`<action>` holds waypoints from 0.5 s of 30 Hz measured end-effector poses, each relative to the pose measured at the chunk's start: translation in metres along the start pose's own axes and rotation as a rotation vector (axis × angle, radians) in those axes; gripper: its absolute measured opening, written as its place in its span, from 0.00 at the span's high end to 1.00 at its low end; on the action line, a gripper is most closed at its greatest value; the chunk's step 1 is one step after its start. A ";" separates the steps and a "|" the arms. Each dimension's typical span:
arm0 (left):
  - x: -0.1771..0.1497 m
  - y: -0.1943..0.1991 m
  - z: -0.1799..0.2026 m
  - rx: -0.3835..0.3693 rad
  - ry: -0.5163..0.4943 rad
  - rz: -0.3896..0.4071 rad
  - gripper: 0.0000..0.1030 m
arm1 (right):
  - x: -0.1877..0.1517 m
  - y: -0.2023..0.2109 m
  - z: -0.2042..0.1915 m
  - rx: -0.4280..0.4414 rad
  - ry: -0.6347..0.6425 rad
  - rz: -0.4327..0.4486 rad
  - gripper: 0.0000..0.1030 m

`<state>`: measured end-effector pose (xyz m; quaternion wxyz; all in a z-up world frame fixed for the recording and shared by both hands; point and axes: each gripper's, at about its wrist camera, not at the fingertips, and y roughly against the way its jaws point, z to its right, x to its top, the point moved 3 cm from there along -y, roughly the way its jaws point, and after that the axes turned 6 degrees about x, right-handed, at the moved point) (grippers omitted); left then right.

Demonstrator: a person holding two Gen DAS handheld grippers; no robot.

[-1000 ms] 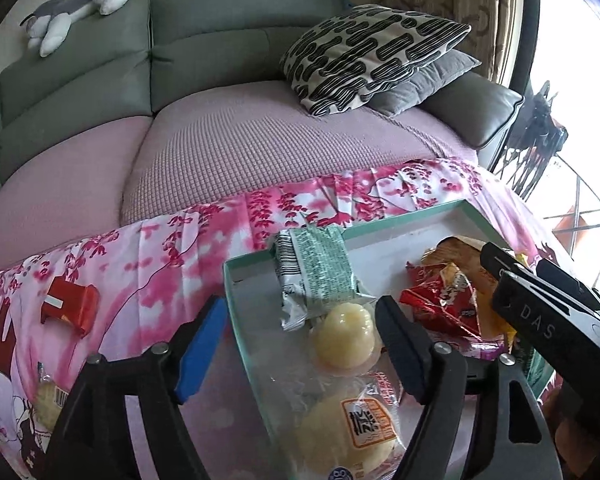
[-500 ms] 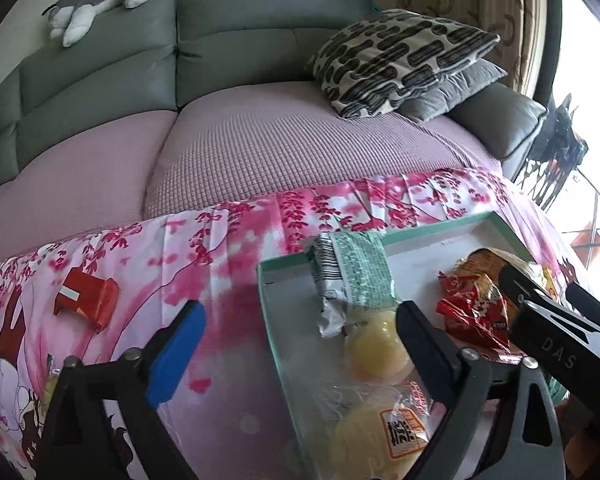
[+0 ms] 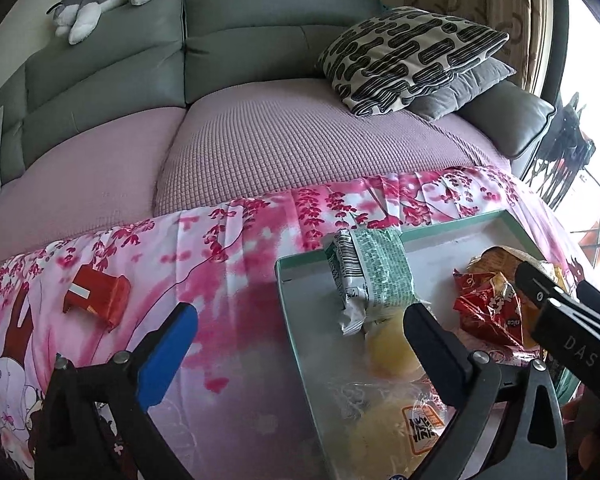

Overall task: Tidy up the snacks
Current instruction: 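Move both open tools back to the remaining snacks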

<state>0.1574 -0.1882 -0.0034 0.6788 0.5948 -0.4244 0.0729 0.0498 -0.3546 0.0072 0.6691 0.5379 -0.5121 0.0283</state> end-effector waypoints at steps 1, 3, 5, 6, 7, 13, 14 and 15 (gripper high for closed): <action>0.000 0.000 0.000 0.001 -0.003 -0.002 0.01 | 0.000 0.001 0.000 0.004 -0.001 0.001 0.00; 0.000 0.003 -0.001 0.005 -0.012 0.001 0.01 | 0.001 0.005 -0.001 0.011 0.000 0.003 0.00; 0.000 0.005 -0.003 0.030 -0.025 0.008 0.01 | 0.004 0.010 -0.004 0.029 0.004 0.014 0.00; 0.000 0.007 -0.004 0.044 -0.034 0.012 0.01 | 0.004 0.013 -0.006 0.039 0.008 0.019 0.00; 0.001 0.008 -0.006 0.053 -0.041 0.016 0.01 | 0.005 0.015 -0.008 0.046 0.012 0.022 0.00; 0.002 0.017 -0.032 0.091 -0.025 0.026 0.01 | 0.006 0.025 -0.027 0.108 0.040 0.034 0.00; 0.001 0.018 -0.036 0.103 -0.025 0.028 0.01 | 0.006 0.026 -0.032 0.120 0.047 0.033 0.00; 0.000 0.020 -0.043 0.127 -0.030 0.029 0.01 | 0.006 0.027 -0.035 0.128 0.053 0.033 0.00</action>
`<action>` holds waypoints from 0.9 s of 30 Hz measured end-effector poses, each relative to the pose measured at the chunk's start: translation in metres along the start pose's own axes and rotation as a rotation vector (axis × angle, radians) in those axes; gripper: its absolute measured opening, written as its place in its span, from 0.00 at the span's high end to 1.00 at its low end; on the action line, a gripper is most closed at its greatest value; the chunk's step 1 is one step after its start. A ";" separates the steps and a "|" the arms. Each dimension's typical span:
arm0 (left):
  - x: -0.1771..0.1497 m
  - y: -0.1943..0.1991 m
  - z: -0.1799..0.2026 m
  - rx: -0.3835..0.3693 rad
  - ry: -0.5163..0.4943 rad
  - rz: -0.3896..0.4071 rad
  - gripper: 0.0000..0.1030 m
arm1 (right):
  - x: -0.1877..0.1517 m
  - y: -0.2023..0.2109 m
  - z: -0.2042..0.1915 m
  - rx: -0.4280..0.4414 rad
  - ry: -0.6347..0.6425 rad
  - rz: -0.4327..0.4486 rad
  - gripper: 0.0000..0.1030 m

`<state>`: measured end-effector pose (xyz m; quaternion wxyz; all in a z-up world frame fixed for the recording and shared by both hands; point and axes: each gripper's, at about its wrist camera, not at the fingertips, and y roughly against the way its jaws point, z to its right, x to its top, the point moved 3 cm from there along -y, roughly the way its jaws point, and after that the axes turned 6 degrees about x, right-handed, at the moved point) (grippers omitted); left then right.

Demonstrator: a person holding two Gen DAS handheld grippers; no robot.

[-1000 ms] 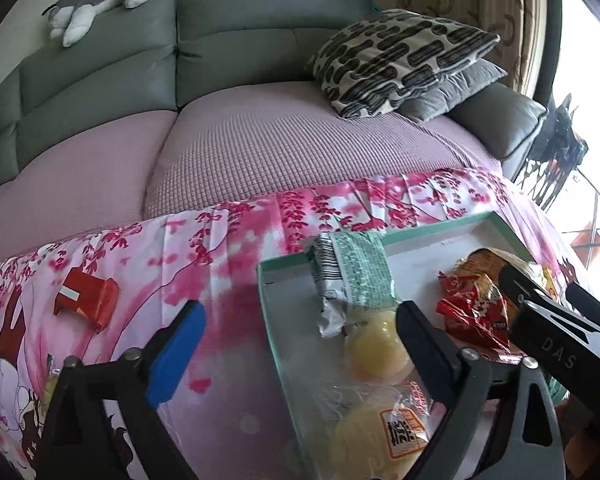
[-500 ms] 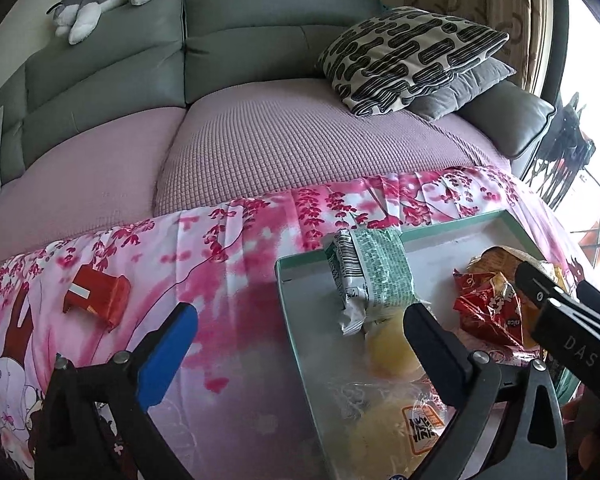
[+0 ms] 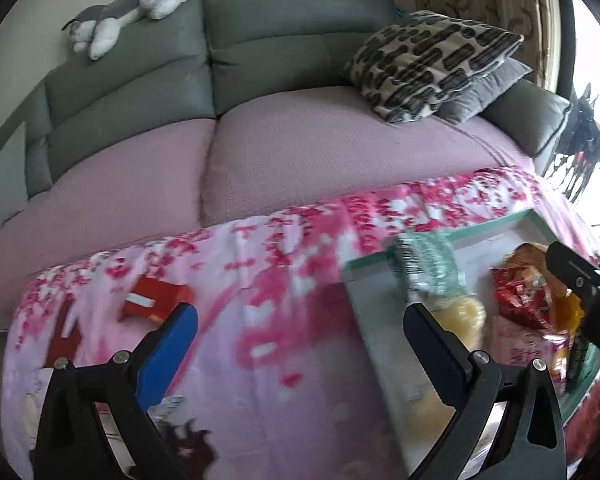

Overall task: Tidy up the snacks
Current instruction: 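Move both open tools back to the remaining snacks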

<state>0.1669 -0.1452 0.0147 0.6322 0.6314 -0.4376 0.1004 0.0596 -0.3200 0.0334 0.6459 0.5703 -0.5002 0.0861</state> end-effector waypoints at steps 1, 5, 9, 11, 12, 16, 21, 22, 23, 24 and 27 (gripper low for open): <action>-0.001 0.000 -0.005 0.019 -0.006 0.000 0.01 | 0.000 0.000 -0.006 0.013 0.008 -0.002 0.00; -0.006 0.001 -0.029 0.089 0.001 -0.003 0.01 | -0.002 -0.002 -0.027 0.068 0.042 -0.012 0.00; -0.013 -0.001 -0.057 0.142 0.050 -0.023 0.01 | -0.007 -0.005 -0.051 0.124 0.077 -0.028 0.00; -0.017 -0.002 -0.070 0.167 0.073 -0.033 0.01 | -0.009 -0.006 -0.061 0.145 0.092 -0.033 0.00; -0.019 -0.002 -0.076 0.176 0.084 -0.037 0.01 | -0.010 -0.006 -0.067 0.161 0.102 -0.036 0.00; -0.028 -0.001 -0.103 0.217 0.145 -0.053 0.01 | -0.015 -0.005 -0.091 0.210 0.137 -0.039 0.00; -0.044 0.002 -0.148 0.288 0.271 -0.078 0.01 | -0.024 -0.006 -0.123 0.292 0.186 -0.057 0.00; -0.047 0.002 -0.155 0.299 0.295 -0.083 0.01 | -0.027 -0.006 -0.129 0.308 0.197 -0.063 0.00; -0.051 0.002 -0.163 0.308 0.319 -0.089 0.01 | -0.030 -0.007 -0.136 0.327 0.211 -0.072 0.00; -0.054 0.002 -0.169 0.314 0.338 -0.093 0.01 | -0.033 -0.009 -0.144 0.348 0.227 -0.080 0.00; -0.063 0.003 -0.186 0.330 0.399 -0.103 0.01 | -0.043 -0.012 -0.163 0.380 0.267 -0.094 0.00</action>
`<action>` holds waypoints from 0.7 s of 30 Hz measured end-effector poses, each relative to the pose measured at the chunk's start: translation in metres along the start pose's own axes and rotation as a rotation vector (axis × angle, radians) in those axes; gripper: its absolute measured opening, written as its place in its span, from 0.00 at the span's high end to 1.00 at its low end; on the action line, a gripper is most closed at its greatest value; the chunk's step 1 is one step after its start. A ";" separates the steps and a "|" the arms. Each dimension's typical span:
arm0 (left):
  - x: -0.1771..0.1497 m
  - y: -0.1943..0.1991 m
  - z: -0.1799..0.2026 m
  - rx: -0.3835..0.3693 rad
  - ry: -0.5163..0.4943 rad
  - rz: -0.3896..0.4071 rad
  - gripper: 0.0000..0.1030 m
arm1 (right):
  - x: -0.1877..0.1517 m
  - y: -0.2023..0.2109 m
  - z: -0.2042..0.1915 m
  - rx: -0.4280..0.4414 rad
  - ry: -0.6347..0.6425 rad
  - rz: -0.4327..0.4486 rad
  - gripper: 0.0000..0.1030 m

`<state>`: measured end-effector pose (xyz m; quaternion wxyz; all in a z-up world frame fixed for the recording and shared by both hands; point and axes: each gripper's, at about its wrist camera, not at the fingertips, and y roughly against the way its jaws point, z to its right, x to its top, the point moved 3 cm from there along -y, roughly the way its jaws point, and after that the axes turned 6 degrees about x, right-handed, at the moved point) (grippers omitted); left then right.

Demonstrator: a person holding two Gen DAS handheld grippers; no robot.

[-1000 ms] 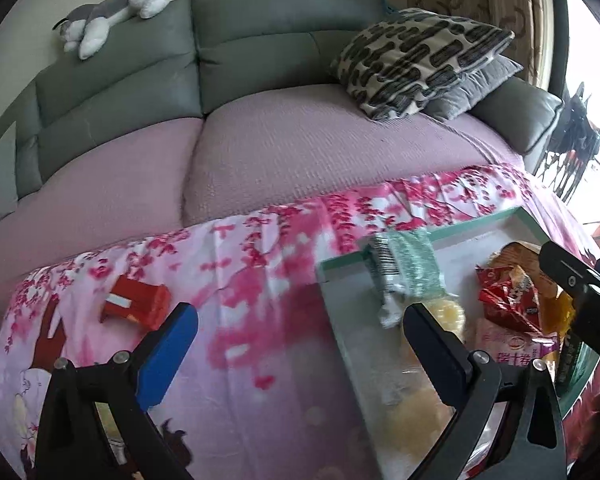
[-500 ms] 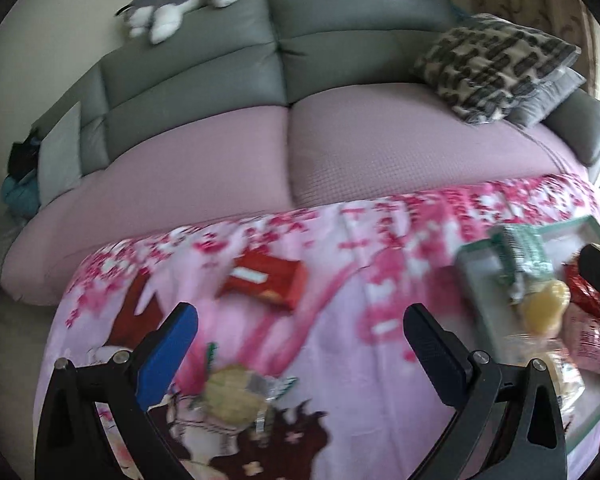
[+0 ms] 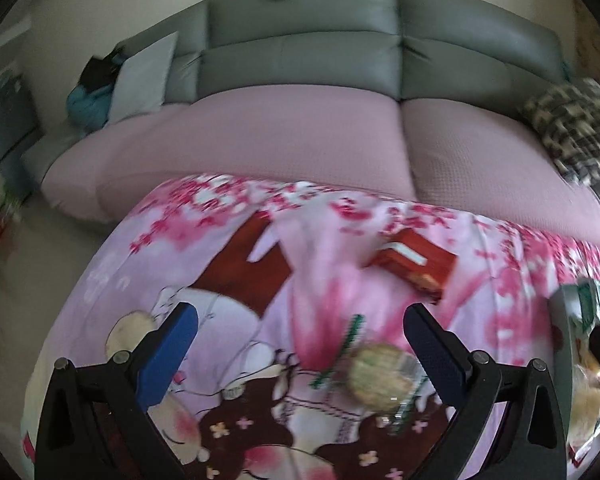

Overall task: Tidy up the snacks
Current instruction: 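Move both open tools back to the remaining snacks, then grasp the clear green-edged biscuit packet with the left tool while the right tool approaches the red packet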

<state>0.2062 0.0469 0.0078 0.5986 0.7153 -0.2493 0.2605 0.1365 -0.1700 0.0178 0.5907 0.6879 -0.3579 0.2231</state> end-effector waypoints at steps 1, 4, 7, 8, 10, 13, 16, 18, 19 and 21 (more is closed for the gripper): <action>-0.001 -0.001 -0.004 0.002 0.016 -0.004 0.01 | -0.002 -0.003 -0.004 0.006 0.010 -0.004 0.00; -0.003 -0.005 -0.009 -0.005 0.036 -0.014 0.01 | -0.007 -0.015 -0.017 0.034 0.033 -0.029 0.00; -0.005 -0.009 -0.007 -0.015 0.034 -0.028 0.01 | -0.014 -0.030 -0.028 0.071 0.055 -0.073 0.00; -0.007 -0.012 -0.004 -0.024 0.028 -0.038 0.01 | -0.017 -0.036 -0.031 0.076 0.062 -0.088 0.00; -0.009 -0.016 0.002 -0.042 0.013 -0.053 0.01 | -0.021 -0.045 -0.036 0.083 0.074 -0.112 0.00; -0.013 -0.023 0.014 -0.084 -0.019 -0.074 0.01 | -0.027 -0.054 -0.038 0.088 0.083 -0.142 0.00; -0.015 -0.025 0.023 -0.118 -0.040 -0.082 0.01 | -0.029 -0.058 -0.036 0.080 0.079 -0.159 0.00; -0.017 -0.026 0.027 -0.132 -0.045 -0.091 0.01 | -0.030 -0.059 -0.034 0.067 0.082 -0.167 0.00; -0.018 -0.027 0.027 -0.136 -0.046 -0.095 0.01 | -0.030 -0.060 -0.034 0.062 0.083 -0.172 0.00; -0.019 -0.029 0.028 -0.151 -0.042 -0.105 0.01 | -0.031 -0.061 -0.034 0.061 0.089 -0.184 0.00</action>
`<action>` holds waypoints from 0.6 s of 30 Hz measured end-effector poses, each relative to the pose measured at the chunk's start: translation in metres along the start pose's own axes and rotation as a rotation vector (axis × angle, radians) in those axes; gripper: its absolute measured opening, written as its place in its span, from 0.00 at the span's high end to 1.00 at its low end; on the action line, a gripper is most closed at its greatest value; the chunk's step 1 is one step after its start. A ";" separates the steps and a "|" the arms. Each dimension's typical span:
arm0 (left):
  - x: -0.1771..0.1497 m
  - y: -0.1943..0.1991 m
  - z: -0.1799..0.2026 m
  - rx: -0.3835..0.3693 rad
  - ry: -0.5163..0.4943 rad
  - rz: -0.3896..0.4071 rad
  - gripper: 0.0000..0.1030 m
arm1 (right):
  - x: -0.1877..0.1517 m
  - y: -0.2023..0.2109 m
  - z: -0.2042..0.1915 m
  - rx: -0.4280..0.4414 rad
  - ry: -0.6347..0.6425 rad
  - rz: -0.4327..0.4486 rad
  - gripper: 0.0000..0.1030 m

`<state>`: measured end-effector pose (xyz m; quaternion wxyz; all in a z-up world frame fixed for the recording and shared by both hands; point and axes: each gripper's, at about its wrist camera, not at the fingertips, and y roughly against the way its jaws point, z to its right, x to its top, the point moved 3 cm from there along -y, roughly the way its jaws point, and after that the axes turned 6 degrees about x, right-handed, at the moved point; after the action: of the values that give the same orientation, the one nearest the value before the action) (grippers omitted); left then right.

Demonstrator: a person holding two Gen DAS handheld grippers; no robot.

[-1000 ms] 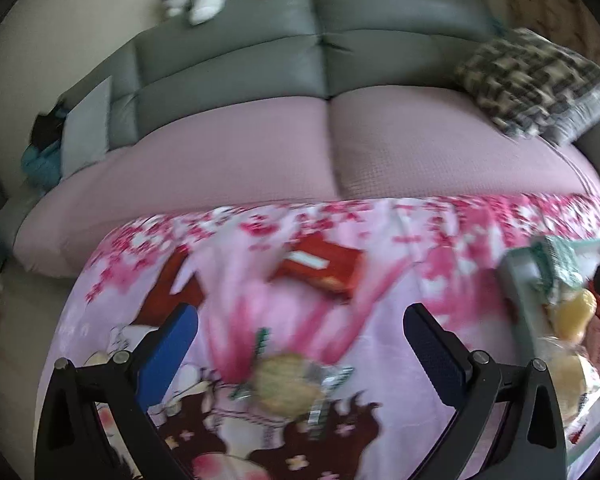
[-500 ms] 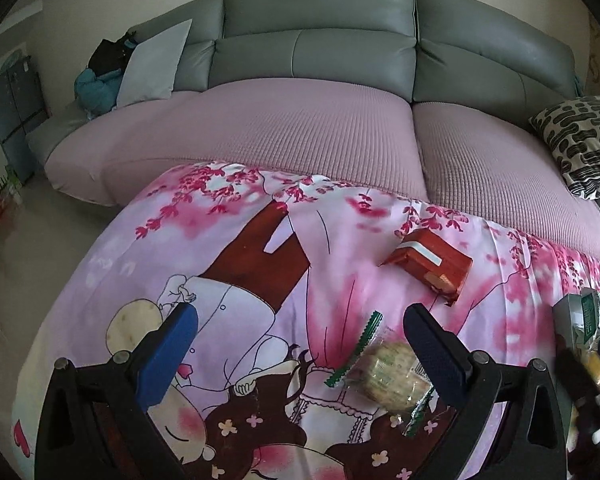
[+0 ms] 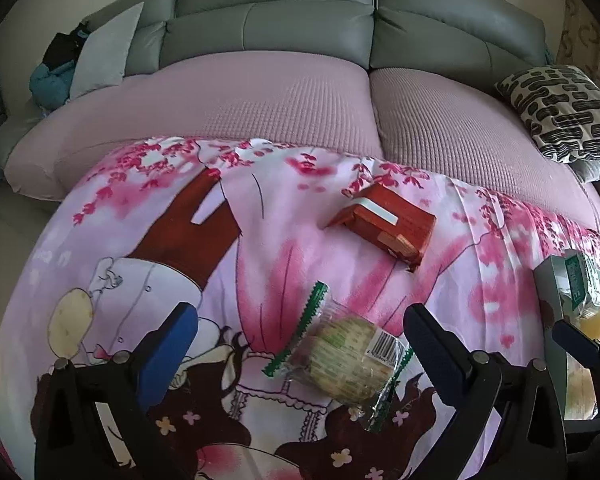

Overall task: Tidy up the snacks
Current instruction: 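Grasp the clear green-edged biscuit packet with the left tool while the right tool approaches the red packet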

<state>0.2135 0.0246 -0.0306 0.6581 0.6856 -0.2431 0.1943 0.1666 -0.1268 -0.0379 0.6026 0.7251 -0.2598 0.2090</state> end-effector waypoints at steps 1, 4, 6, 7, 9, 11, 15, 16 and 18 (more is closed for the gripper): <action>-0.001 -0.001 0.000 -0.006 0.004 -0.005 0.01 | 0.000 0.000 0.000 -0.002 0.002 -0.002 0.00; -0.003 -0.001 -0.003 -0.011 0.020 -0.009 0.01 | 0.000 0.001 0.000 -0.012 0.008 -0.002 0.00; -0.005 0.000 -0.006 -0.021 0.031 -0.009 0.01 | 0.000 0.001 0.001 -0.015 0.007 -0.001 0.00; -0.006 0.000 -0.007 -0.028 0.040 -0.010 0.01 | 0.000 0.002 0.002 -0.018 0.006 0.000 0.00; -0.008 0.000 -0.010 -0.040 0.047 -0.013 0.01 | 0.001 0.005 0.006 -0.031 0.004 0.009 0.00; -0.010 -0.002 -0.011 -0.032 0.042 -0.020 0.01 | 0.003 0.011 0.011 -0.033 -0.017 0.026 0.00; -0.016 -0.004 -0.008 -0.027 0.020 -0.031 0.01 | 0.005 0.022 0.026 -0.056 -0.060 0.059 0.00; -0.017 -0.005 -0.005 -0.034 0.007 -0.033 0.01 | 0.006 0.023 0.028 -0.059 -0.065 0.062 0.00; -0.019 -0.006 0.002 -0.048 -0.021 -0.038 0.01 | 0.007 0.025 0.031 -0.059 -0.076 0.067 0.00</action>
<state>0.2019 0.0245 -0.0462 0.6752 0.6762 -0.2415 0.1689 0.1561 -0.1614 -0.0205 0.6060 0.7054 -0.3126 0.1936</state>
